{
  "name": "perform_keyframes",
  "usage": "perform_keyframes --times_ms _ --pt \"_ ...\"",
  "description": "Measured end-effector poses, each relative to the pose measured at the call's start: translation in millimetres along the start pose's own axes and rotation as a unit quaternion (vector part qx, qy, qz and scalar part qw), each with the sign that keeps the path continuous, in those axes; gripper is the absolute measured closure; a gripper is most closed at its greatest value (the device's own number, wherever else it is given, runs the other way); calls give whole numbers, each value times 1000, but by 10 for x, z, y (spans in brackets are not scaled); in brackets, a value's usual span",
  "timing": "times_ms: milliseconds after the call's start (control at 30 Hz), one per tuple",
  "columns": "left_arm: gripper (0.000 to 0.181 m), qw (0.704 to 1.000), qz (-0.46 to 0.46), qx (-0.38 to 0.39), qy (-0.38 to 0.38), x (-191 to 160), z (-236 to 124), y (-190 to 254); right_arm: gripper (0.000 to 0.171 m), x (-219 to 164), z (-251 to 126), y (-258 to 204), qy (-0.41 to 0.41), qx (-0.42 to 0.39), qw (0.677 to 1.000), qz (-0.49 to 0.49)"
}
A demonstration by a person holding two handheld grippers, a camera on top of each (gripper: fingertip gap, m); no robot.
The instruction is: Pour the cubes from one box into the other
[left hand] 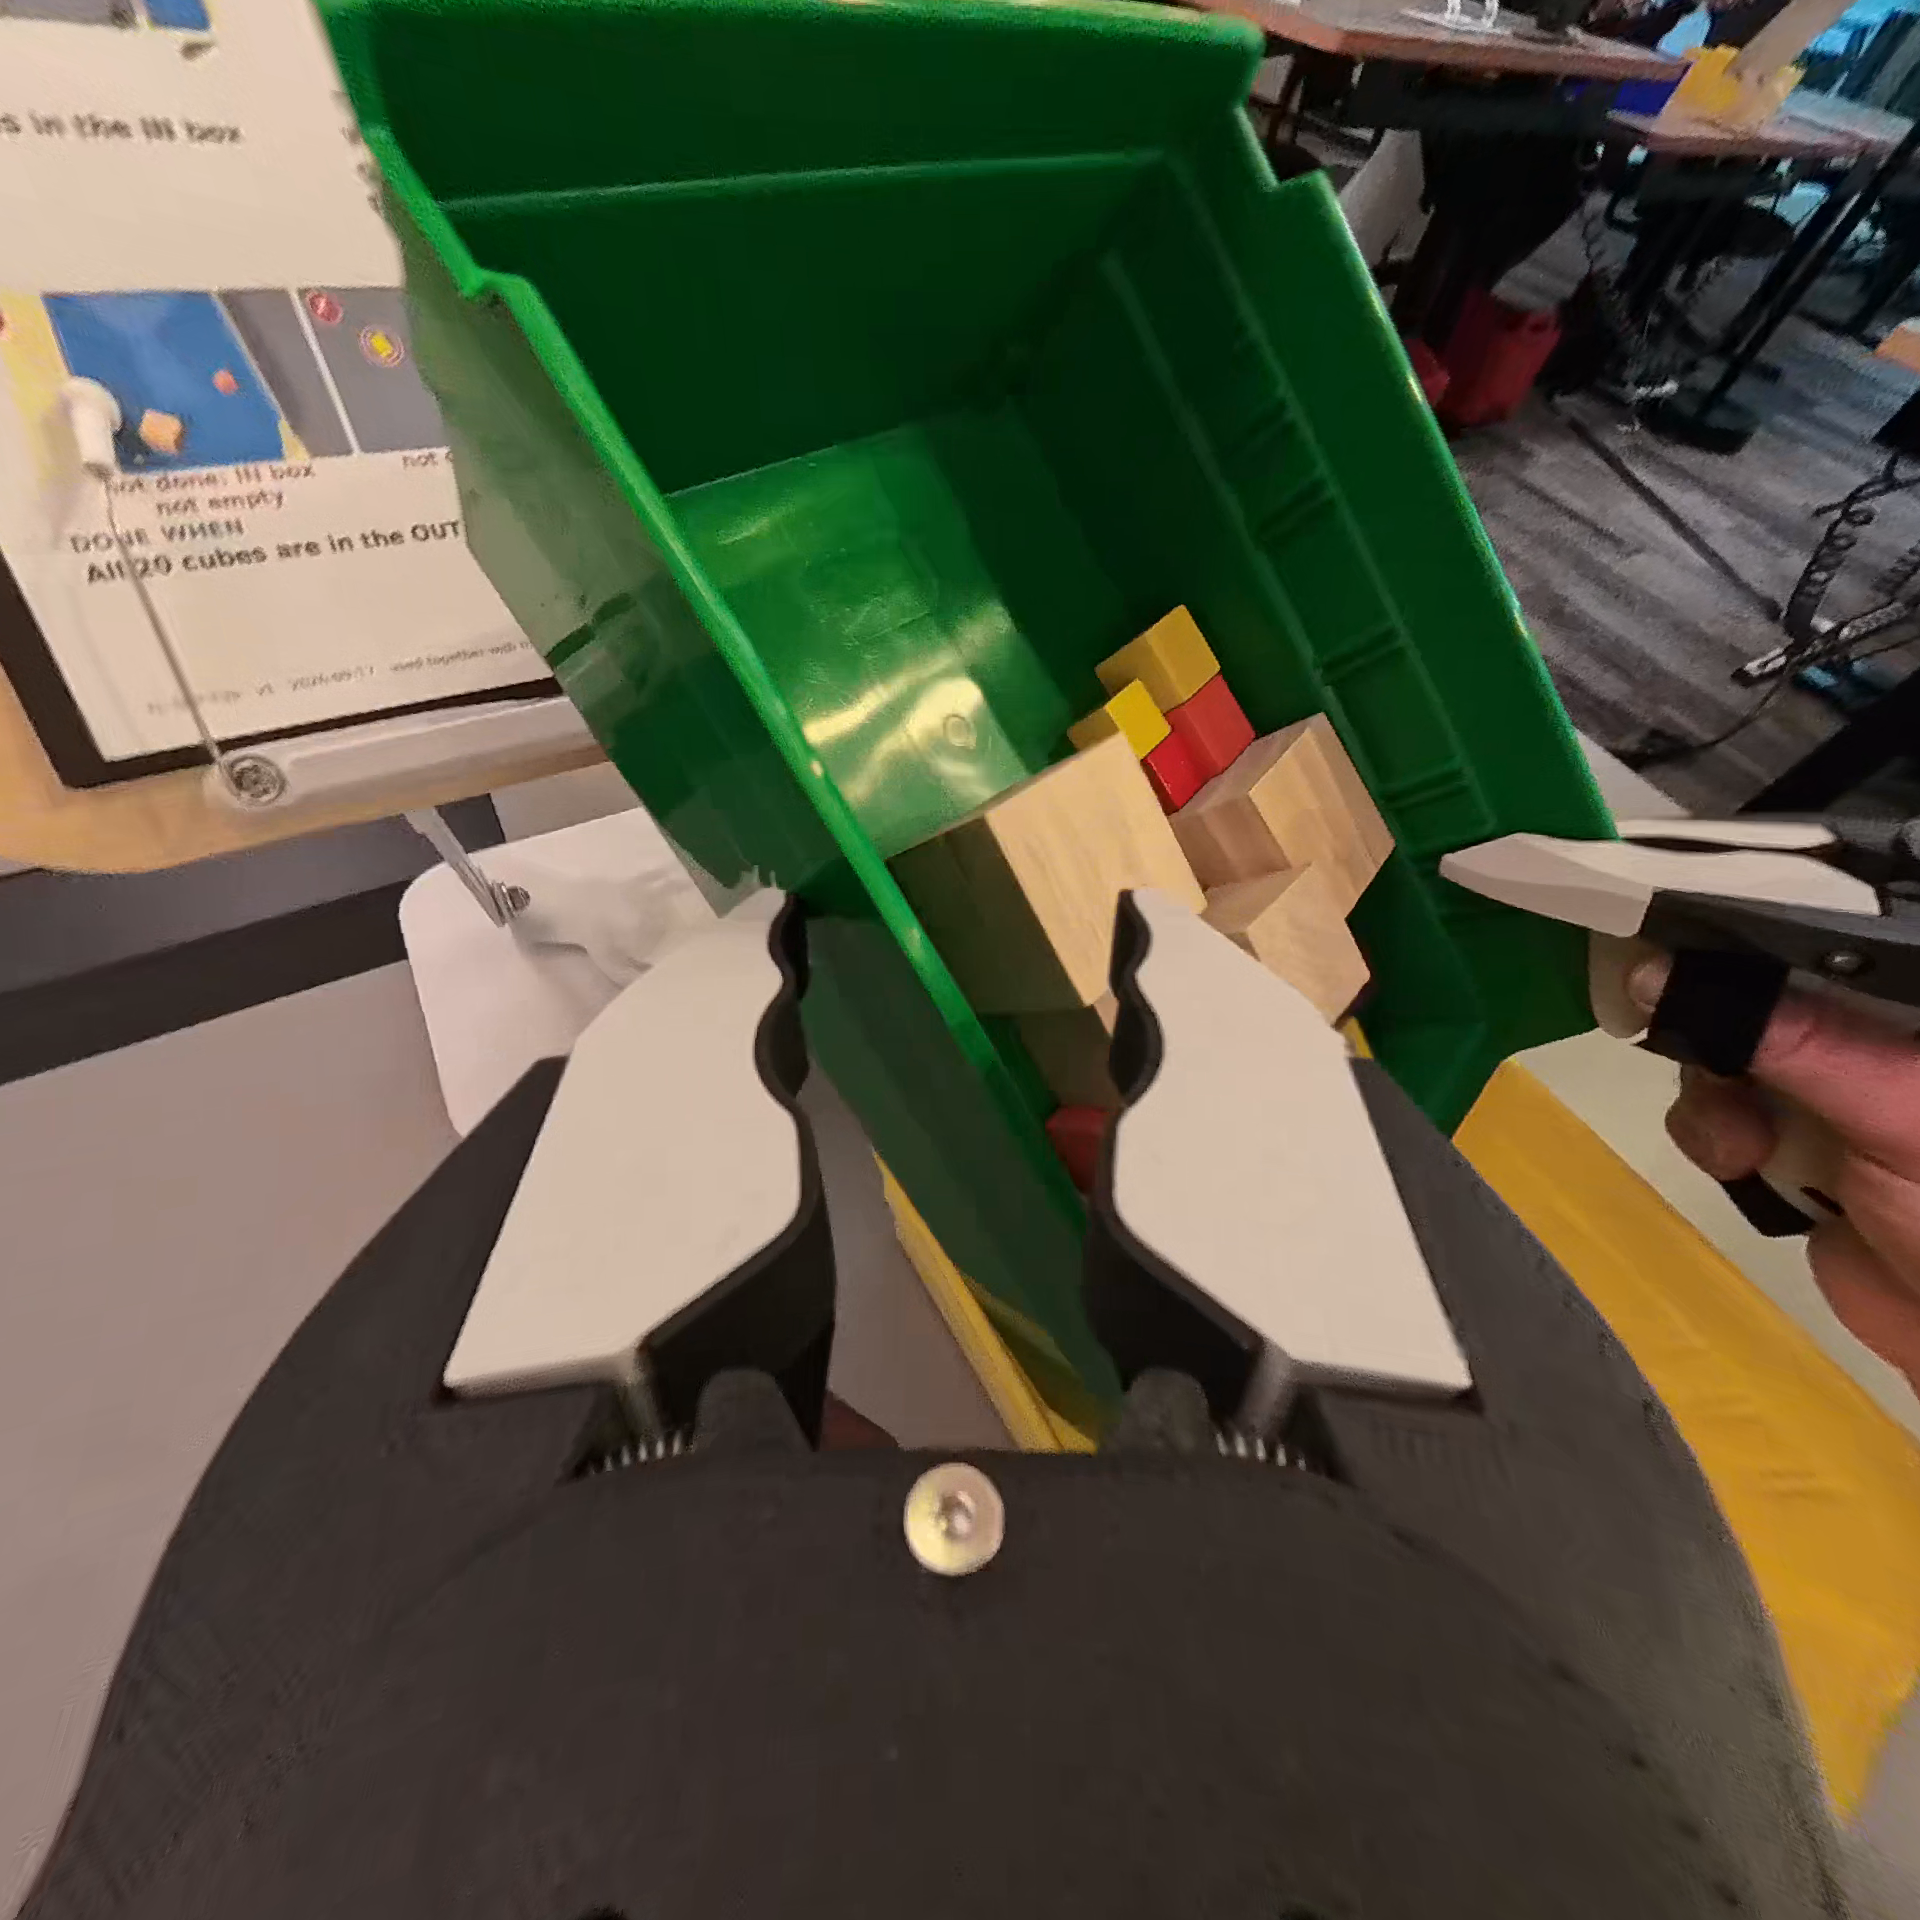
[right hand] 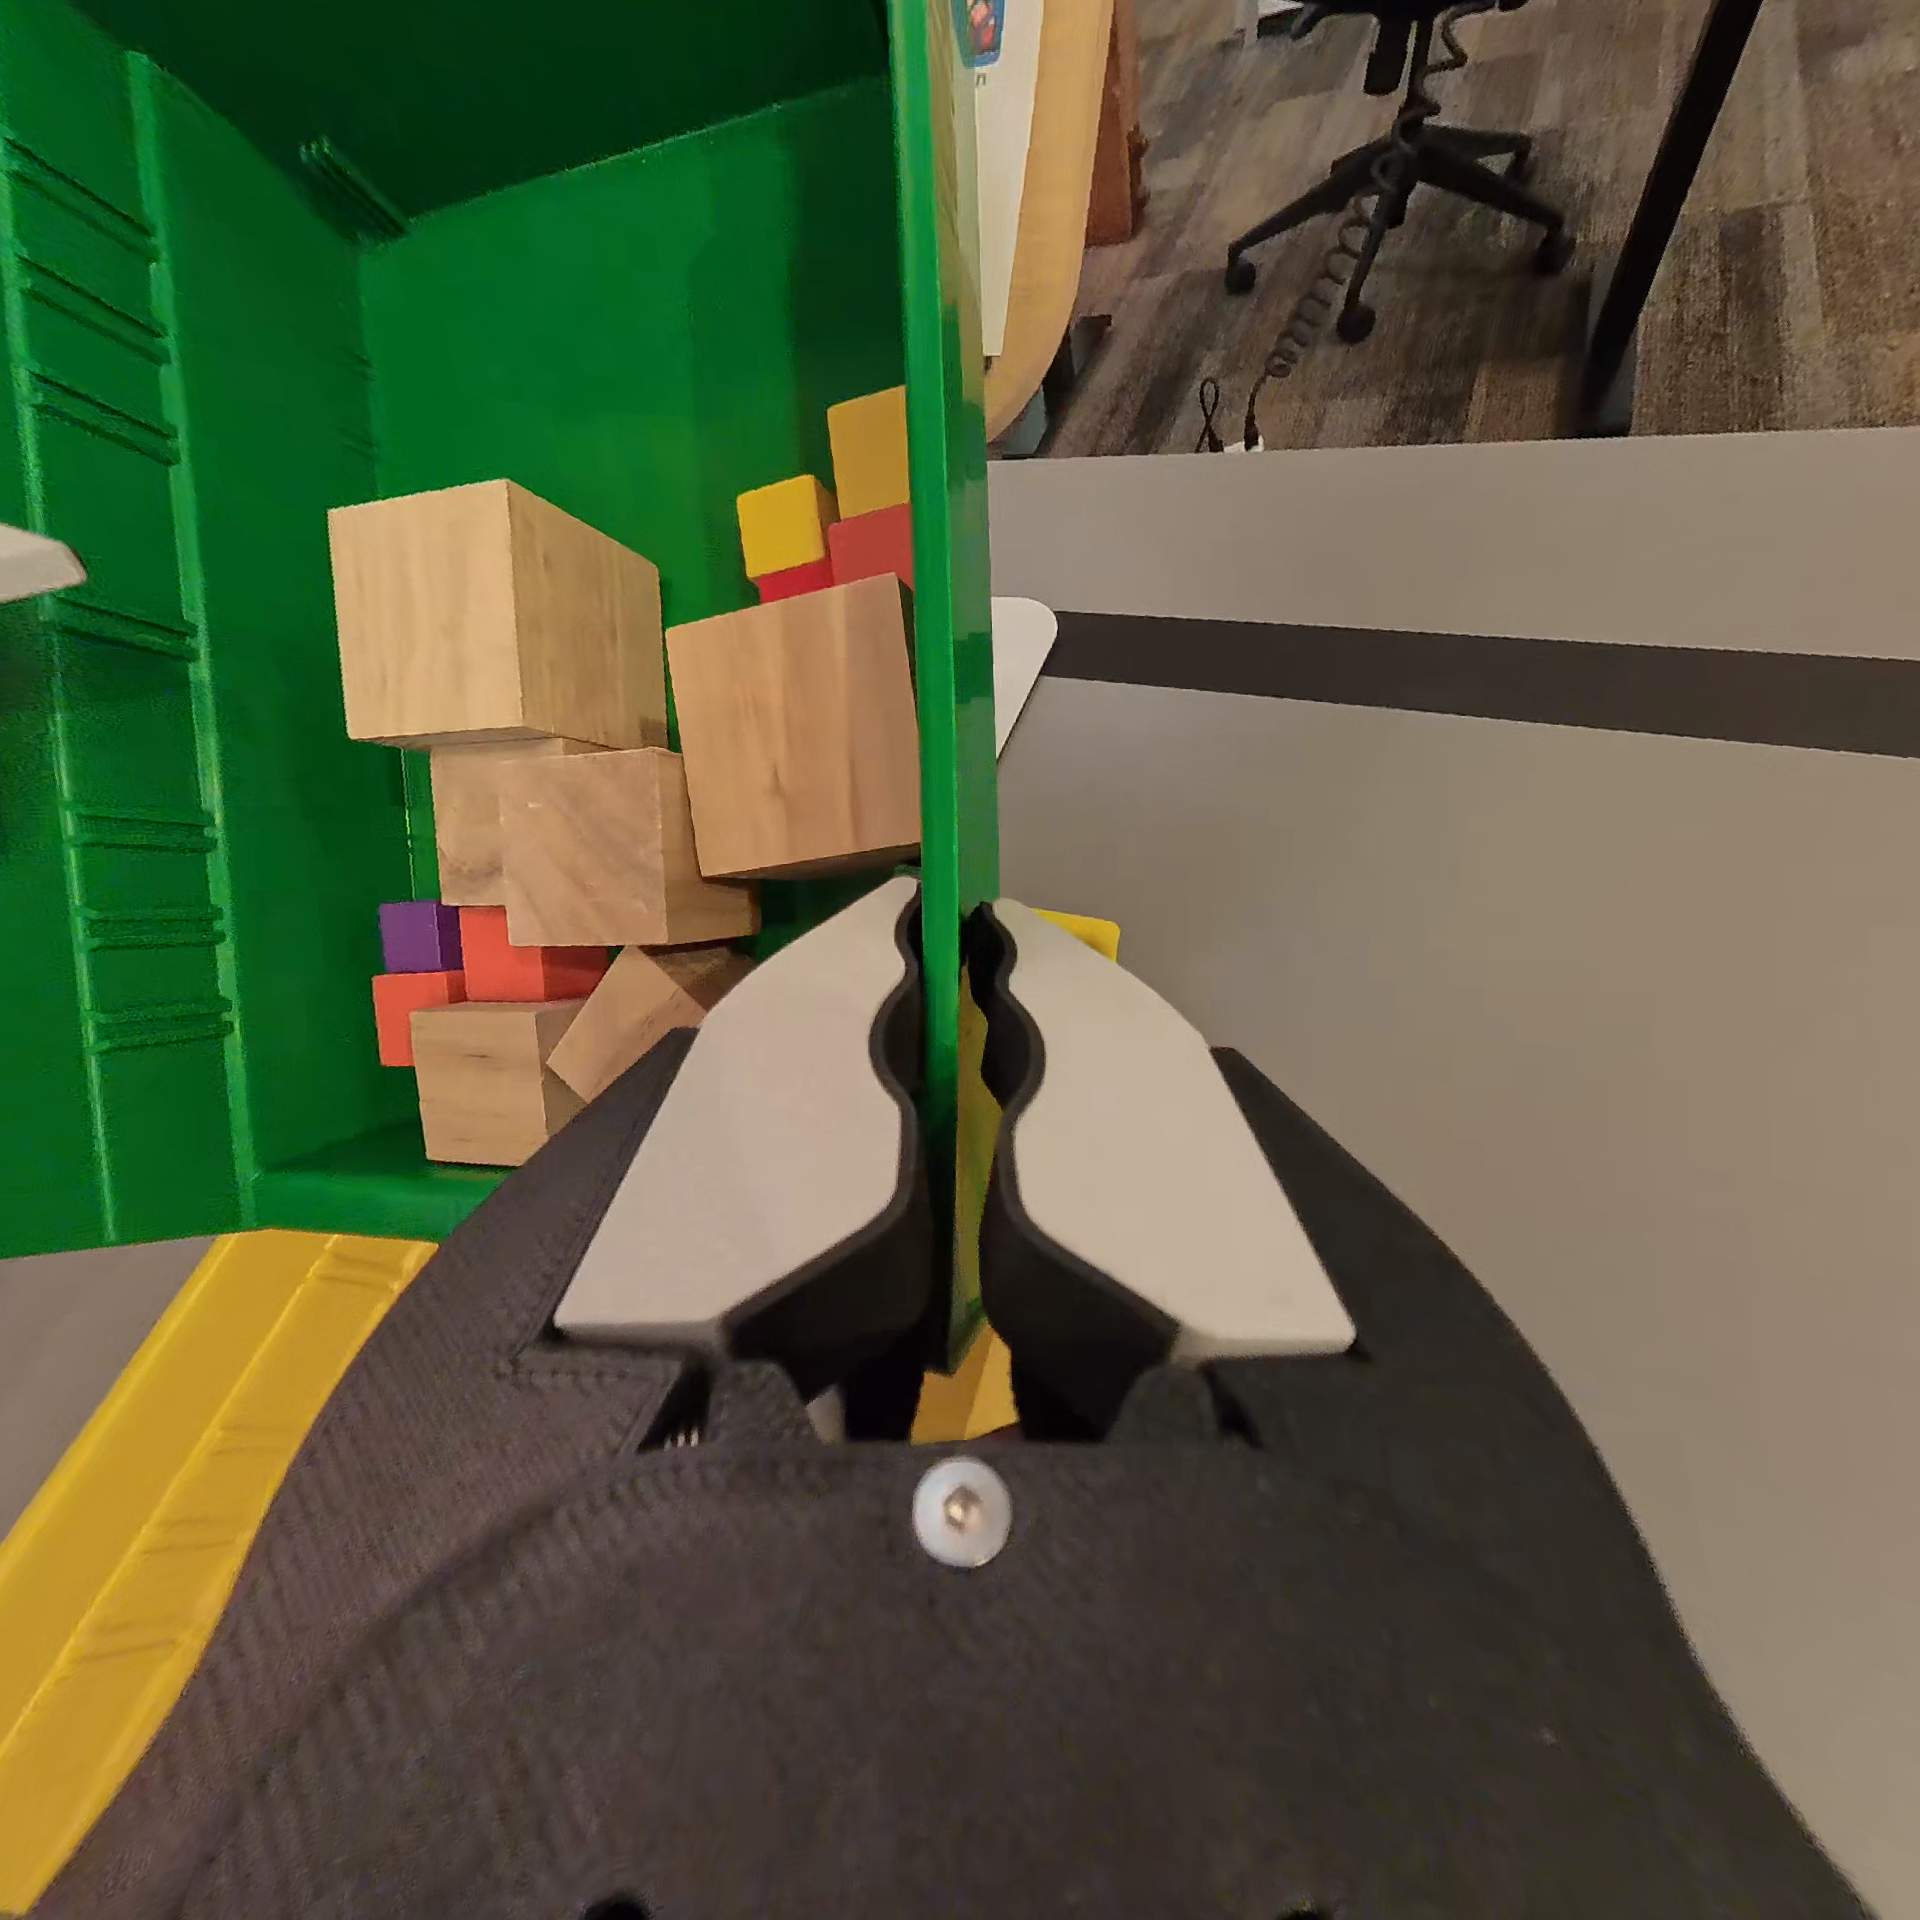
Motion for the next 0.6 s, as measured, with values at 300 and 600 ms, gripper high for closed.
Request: perform_keyframes --times_ms 300,600 --pt "96 990 -87 -81 -76 -154 -142 -5 170 10 13 -2 -1 -17 1000 -2" --pt "159 985 -54 24 -161 -657 -26 169 169 12 -16 -10 8 -24 1000 -10"
Point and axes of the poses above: each gripper's, where its closed fingertips meet, z out along the fingers, x out of its top, y = z × x across the jaws, the point moved 10 cm from there along -z, back along the fingers, and after that the axes turned 5 degrees about -z, right-handed, at the moved point
